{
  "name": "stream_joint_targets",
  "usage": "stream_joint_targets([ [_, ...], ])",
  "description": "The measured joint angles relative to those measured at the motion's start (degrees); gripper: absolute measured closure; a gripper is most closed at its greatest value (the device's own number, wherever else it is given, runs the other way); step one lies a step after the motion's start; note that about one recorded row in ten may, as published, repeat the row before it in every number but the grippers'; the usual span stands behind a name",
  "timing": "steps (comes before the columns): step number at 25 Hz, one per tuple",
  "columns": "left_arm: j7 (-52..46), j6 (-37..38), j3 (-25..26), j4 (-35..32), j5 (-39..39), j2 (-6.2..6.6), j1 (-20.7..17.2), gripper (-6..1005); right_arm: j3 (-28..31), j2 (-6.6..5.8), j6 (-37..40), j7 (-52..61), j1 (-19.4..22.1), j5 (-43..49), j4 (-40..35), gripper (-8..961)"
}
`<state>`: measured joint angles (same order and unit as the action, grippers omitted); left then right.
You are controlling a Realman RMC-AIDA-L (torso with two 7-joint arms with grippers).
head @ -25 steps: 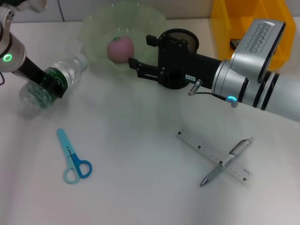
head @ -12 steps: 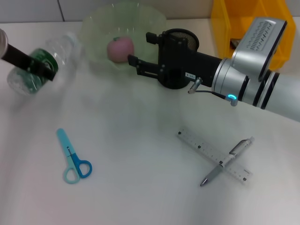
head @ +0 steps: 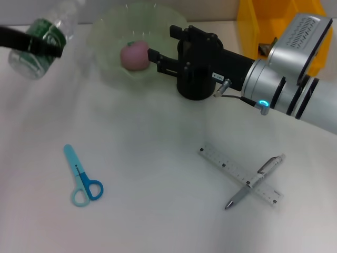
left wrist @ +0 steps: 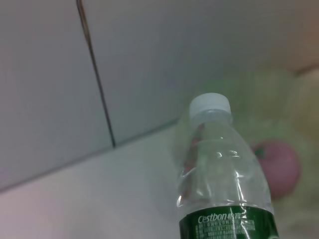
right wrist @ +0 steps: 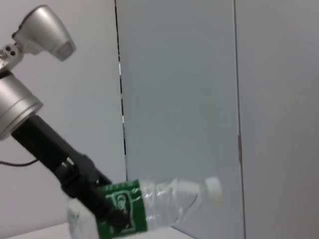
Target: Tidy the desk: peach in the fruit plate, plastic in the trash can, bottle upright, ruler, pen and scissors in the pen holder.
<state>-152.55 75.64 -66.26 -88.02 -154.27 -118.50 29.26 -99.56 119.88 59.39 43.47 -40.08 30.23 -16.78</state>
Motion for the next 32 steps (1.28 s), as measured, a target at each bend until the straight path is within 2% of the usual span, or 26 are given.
stream_joint_targets([
  [3, 1.2, -1.8, 0.0, -1.3, 3.1, 0.01, -1.3, 220, 0.0, 0.0, 0.0, 0.2, 0.0, 0.0, -0.1, 169],
  [5, 3.6, -5.3, 0.1, -2.5, 8.8, 0.01, -3.7, 220, 0.0, 0.0, 0.0, 0.6, 0.0, 0.0, -0.2, 169],
  [8, 5.7, -8.2, 0.2, -2.7, 13.3, 0.02, -5.6, 220, 0.0, 0.0, 0.0, 0.7, 0.0, 0.0, -0.4, 169],
  [9, 7.7, -10.4, 0.2, -2.8, 16.9, 0.01, -7.0, 220, 0.0, 0.0, 0.0, 0.7, 0.0, 0.0, -0.4, 169],
  [10, 12.2, -14.3, 0.1, -2.5, 24.0, -0.02, -9.9, 220, 0.0, 0.0, -0.2, 0.8, 0.0, 0.0, -0.5, 169],
  [11, 12.2, -14.3, 0.1, -2.5, 24.0, -0.02, -9.9, 220, 0.0, 0.0, -0.2, 0.8, 0.0, 0.0, -0.5, 169],
  [12, 15.7, -16.8, -0.1, -2.1, 29.1, -0.02, -11.9, 220, 0.0, 0.0, -0.3, 1.0, 0.1, 0.0, -0.6, 169],
  [13, 15.7, -16.8, -0.1, -2.1, 29.1, -0.02, -11.9, 220, 0.0, 0.0, -0.3, 1.0, 0.1, 0.0, -0.6, 169],
  [15, 25.4, -20.5, -0.5, 0.3, 41.0, -0.07, -15.6, 220, 0.0, 0.0, -0.3, 1.3, 0.1, 0.0, -0.6, 169],
  [16, 25.4, -20.5, -0.5, 0.3, 41.0, -0.07, -15.6, 220, 0.0, 0.0, -0.3, 1.3, 0.1, 0.0, -0.7, 169],
  [17, 32.2, -20.9, -0.6, 2.9, 48.7, -0.15, -17.2, 220, 0.0, 0.0, -0.3, 1.4, 0.1, 0.0, -0.8, 169],
  [18, 32.2, -20.9, -0.6, 2.9, 48.7, -0.15, -17.2, 220, 0.0, 0.0, -0.3, 1.4, 0.1, 0.0, -0.8, 169],
  [19, 35.1, -20.9, -0.6, 4.3, 52.2, -0.16, -17.7, 220, 0.0, 0.0, -0.3, 1.5, 0.1, -0.2, -0.9, 169],
  [20, 41.4, -20.5, -0.4, 7.9, 60.1, -0.13, -18.5, 220, 0.0, 0.0, -0.2, 2.1, 0.1, -0.7, -1.0, 169],
  [21, 41.4, -20.5, -0.4, 7.9, 60.1, -0.13, -18.5, 220, 0.0, 0.0, -0.2, 2.1, 0.1, -0.7, -1.0, 169],
  [22, 46.2, -19.6, -0.2, 11.2, 65.7, -0.04, -18.8, 220, 0.0, -0.02, 0.0, 3.4, 0.1, -1.0, -1.5, 169],
  [24, 48.5, -18.9, -0.1, 12.5, 67.9, 0.0, -18.8, 220, -0.1, -0.06, 0.1, 4.3, 0.1, -1.0, -1.9, 169],
  [25, 53.7, -16.7, 0.4, 16.1, 71.7, 0.03, -18.7, 220, -0.1, -0.29, 0.2, 6.5, 0.1, -0.9, -2.8, 169],
  [29, 59.2, -14.4, 1.2, 20.4, 76.2, -0.01, -18.3, 220, -0.1, -0.53, 1.2, 9.9, 0.1, -0.7, -4.1, 169],
  [30, 64.7, -11.8, 2.0, 25.2, 81.0, -0.02, -17.8, 220, -0.1, -0.66, 2.6, 12.2, 0.1, -0.6, -5.1, 169],
  [32, 66.8, -10.6, 2.3, 26.8, 82.8, -0.02, -17.6, 221, -0.1, -0.77, 3.8, 14.1, 0.0, -0.6, -6.2, 169],
])
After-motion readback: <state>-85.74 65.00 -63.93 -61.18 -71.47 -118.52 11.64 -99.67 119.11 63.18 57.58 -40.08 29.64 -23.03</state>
